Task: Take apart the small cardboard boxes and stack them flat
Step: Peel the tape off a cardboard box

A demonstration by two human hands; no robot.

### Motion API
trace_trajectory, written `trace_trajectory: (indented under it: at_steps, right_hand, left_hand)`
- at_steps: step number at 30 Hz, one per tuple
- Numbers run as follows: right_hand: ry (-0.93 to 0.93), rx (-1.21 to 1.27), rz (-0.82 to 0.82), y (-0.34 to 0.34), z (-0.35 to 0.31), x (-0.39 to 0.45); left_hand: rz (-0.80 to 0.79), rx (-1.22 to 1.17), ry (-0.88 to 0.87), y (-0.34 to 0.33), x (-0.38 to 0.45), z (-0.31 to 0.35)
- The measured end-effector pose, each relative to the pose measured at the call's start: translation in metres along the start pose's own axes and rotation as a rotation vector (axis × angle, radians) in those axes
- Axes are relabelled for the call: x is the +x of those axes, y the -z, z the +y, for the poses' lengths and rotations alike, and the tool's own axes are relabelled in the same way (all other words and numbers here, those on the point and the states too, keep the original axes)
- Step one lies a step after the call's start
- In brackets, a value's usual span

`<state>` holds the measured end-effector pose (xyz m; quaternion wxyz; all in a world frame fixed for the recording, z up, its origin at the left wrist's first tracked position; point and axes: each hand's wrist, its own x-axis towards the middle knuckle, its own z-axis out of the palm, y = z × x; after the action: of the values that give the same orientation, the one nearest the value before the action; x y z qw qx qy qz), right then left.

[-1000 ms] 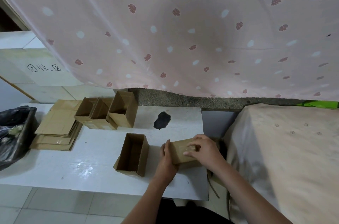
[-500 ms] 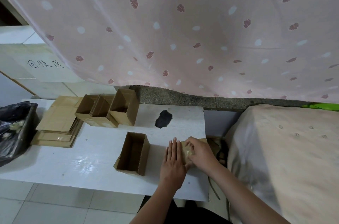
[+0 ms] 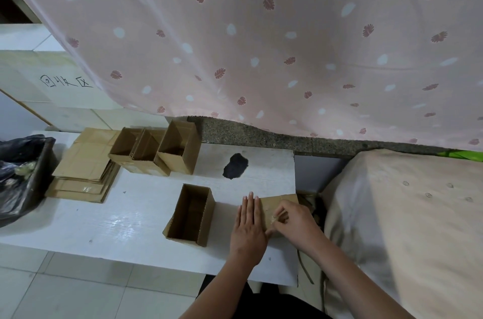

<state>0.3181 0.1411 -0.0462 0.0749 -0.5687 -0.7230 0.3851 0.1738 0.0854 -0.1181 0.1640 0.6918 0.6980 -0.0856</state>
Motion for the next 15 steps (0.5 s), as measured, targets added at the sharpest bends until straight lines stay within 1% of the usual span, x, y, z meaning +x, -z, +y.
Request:
trace_trajectory:
  at_steps: [2, 5, 8, 12, 15]
  right_hand:
    - [0.009, -0.053, 0.012, -0.001, 0.002, 0.003]
    - [0.035, -0.085, -0.052, -0.007, 0.004, 0.009]
    - [0.058, -0.145, -0.047, -0.010, 0.006, 0.014]
    - [0.059, -0.079, -0.069, -0.007, 0.004, 0.014]
    - [0.010, -0.065, -0.082, -0.002, 0.000, 0.009]
  left_hand:
    - [0.007, -0.007, -0.001, -0.001, 0.001, 0.000]
    - [0.009, -0.022, 0.000, 0.000, 0.000, 0.000]
    - [0.006, -0.026, 0.006, 0.000, 0.000, 0.001]
    - [0.020, -0.010, 0.011, -0.002, -0.001, 0.000]
    - [0.021, -0.011, 0.003, -0.003, -0.002, 0.001]
